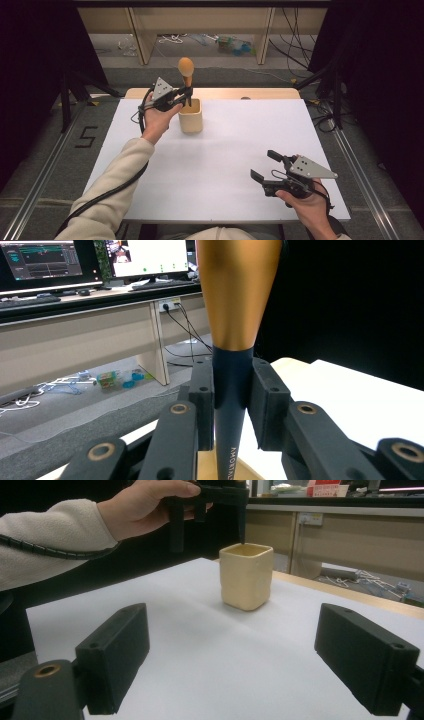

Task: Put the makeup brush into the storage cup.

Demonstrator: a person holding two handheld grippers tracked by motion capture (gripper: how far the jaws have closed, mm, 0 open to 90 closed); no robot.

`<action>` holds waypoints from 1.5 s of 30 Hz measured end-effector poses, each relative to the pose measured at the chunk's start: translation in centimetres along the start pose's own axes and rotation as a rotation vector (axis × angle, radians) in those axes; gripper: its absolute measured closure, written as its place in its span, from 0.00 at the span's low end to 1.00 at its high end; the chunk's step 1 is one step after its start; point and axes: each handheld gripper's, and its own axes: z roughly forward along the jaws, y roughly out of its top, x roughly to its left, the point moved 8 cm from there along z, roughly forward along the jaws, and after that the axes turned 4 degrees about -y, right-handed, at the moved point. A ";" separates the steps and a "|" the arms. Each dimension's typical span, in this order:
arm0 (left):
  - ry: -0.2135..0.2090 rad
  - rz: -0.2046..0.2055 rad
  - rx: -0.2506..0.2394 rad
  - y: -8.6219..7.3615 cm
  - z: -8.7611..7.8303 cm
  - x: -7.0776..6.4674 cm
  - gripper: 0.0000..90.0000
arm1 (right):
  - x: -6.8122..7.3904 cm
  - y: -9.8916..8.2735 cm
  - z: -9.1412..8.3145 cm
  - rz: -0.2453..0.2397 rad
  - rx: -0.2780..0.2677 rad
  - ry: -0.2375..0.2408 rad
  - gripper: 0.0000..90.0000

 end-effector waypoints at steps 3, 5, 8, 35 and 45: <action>0.000 0.000 -0.001 0.0 0.0 0.0 0.83 | 0.0 0.0 0.0 0.000 0.000 -0.001 0.17; 0.000 0.000 -0.001 0.1 0.0 0.0 0.83 | 0.0 0.0 0.0 0.000 0.001 -0.002 0.17; 0.000 -0.001 -0.002 0.1 0.1 0.1 0.83 | 0.0 0.0 0.0 0.000 0.001 -0.001 0.17; 0.009 -0.005 0.003 -0.1 0.4 0.6 0.83 | -0.1 0.0 0.0 -0.004 0.000 -0.005 0.17; 0.009 -0.006 0.008 -0.3 0.5 0.7 0.83 | -0.1 -0.1 0.1 -0.005 0.004 -0.008 0.16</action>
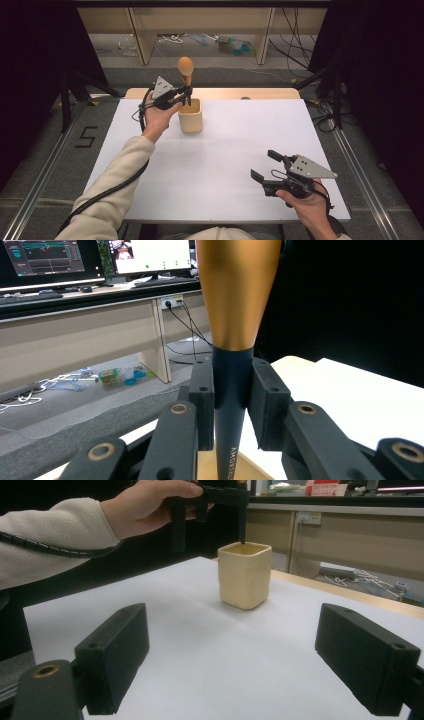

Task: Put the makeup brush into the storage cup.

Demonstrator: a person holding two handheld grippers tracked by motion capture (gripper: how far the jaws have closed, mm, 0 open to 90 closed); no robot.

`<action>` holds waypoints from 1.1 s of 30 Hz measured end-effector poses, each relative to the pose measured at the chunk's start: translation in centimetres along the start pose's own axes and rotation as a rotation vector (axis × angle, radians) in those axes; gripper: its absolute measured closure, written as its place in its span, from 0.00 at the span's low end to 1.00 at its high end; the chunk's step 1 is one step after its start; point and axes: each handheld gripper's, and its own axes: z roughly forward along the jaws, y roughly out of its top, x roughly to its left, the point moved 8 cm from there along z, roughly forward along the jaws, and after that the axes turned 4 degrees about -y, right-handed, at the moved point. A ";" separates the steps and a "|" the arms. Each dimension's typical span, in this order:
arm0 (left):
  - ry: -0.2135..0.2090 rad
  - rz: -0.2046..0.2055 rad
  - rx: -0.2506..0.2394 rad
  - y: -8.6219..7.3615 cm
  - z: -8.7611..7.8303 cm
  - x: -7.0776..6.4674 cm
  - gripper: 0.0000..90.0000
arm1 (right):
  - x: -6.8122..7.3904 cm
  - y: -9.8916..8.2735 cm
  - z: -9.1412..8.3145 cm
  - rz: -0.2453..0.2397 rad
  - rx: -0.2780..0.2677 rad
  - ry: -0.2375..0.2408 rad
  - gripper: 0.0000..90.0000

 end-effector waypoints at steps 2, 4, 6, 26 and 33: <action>0.001 0.000 0.001 0.0 0.0 0.0 0.83 | 0.0 0.0 0.0 -0.004 0.004 -0.005 0.16; 0.002 -0.001 0.002 -0.1 0.0 0.1 0.83 | 0.0 -0.1 0.0 -0.002 0.004 0.000 0.16; 0.002 -0.002 0.004 -0.1 0.0 0.1 0.83 | -0.1 -0.1 0.0 -0.004 0.006 -0.006 0.15; 0.008 -0.007 0.012 -0.5 0.3 0.3 0.83 | 0.0 -0.1 0.1 -0.006 0.013 0.003 0.13; 0.006 -0.003 0.019 -0.8 0.5 0.3 0.83 | -0.1 -0.1 0.1 -0.013 0.011 -0.010 0.13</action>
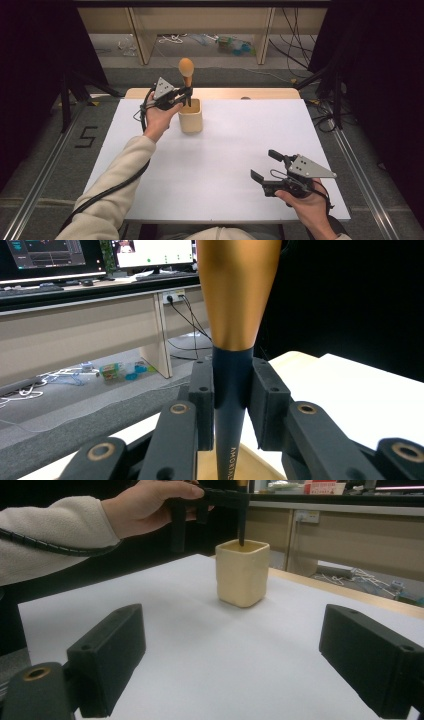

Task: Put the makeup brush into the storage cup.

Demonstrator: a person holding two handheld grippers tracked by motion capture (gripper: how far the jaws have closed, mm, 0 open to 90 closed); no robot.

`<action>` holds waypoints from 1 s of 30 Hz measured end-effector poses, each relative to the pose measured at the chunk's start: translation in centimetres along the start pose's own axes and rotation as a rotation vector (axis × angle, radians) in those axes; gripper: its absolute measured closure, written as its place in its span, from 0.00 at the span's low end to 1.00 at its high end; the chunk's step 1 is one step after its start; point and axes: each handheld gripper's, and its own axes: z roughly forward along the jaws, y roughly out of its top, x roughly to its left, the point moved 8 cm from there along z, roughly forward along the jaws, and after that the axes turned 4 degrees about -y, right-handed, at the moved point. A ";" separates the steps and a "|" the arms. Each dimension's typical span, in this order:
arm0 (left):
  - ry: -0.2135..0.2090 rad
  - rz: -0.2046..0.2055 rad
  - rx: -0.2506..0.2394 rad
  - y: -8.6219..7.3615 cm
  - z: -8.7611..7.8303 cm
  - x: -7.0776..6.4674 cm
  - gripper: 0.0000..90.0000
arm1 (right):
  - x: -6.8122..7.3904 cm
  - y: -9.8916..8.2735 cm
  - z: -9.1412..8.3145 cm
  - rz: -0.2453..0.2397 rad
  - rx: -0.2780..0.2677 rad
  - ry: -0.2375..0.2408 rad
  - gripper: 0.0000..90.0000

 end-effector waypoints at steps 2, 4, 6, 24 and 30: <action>0.001 -0.003 0.003 -0.1 0.0 0.0 0.82 | 0.0 0.0 0.0 0.000 -0.004 0.003 0.13; 0.000 -0.008 0.003 -0.2 0.1 -0.1 0.82 | 0.1 0.0 0.0 0.005 0.002 0.014 0.13; 0.001 -0.004 0.006 -0.3 0.1 0.0 0.83 | 0.1 0.0 0.0 0.005 0.003 0.016 0.13; 0.006 -0.006 0.014 -1.1 0.4 0.1 0.82 | 0.0 0.0 0.0 -0.001 -0.005 -0.001 0.13; 0.007 -0.008 0.016 -1.4 0.5 0.2 0.82 | 0.1 0.0 0.0 0.005 0.003 0.016 0.13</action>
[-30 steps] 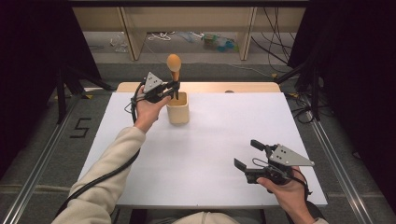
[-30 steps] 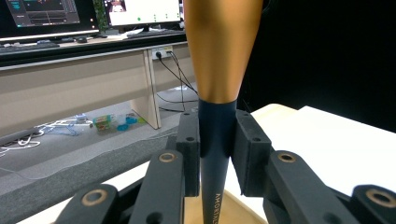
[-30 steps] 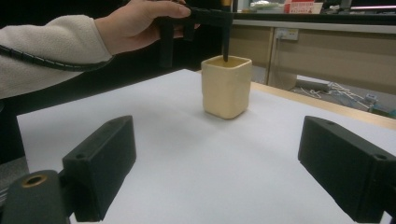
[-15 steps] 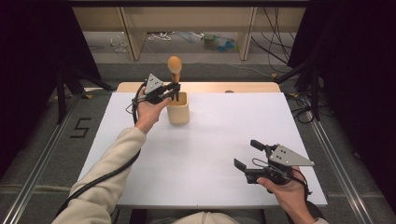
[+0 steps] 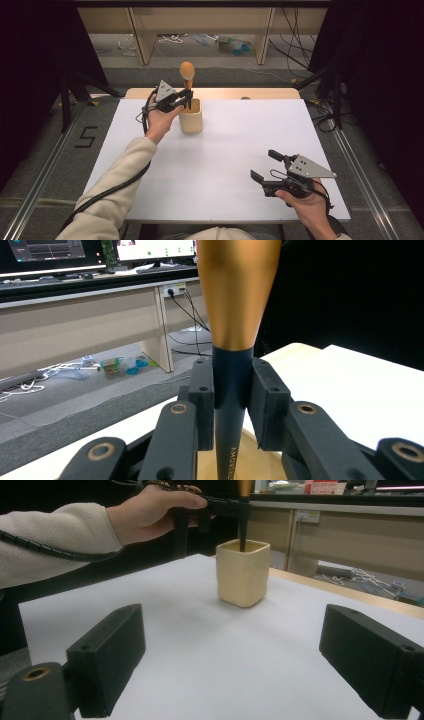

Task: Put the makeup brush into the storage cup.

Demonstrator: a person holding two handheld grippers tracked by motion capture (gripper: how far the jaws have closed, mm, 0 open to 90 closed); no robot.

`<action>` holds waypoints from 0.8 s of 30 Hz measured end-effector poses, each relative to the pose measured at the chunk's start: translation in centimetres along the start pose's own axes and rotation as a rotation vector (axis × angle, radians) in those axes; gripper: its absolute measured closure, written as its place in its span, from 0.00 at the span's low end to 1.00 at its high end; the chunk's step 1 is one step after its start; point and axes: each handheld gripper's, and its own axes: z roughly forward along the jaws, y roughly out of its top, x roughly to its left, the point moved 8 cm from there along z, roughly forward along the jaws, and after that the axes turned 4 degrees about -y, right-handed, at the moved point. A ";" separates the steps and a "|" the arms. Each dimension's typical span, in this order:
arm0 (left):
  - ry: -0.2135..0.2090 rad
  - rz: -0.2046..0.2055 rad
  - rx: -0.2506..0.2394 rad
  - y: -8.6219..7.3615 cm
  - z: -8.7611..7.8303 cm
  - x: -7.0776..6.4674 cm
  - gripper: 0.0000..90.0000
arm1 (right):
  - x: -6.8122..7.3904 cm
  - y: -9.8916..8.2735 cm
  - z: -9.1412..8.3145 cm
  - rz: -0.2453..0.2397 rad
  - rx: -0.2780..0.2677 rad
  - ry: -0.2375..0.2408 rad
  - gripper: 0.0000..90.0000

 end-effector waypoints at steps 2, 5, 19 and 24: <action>0.000 0.002 0.003 -0.1 0.0 0.0 0.82 | -0.1 0.0 -0.1 -0.004 0.009 -0.008 0.13; -0.001 0.004 0.007 -0.2 0.0 0.0 0.83 | -0.1 0.0 0.0 -0.007 0.001 -0.011 0.13; 0.000 0.002 0.015 -0.6 0.2 0.0 0.82 | 0.0 0.0 0.0 0.000 -0.001 0.001 0.13; 0.000 -0.004 0.017 -0.8 0.2 0.0 0.82 | 0.0 0.0 0.0 0.001 -0.001 0.002 0.13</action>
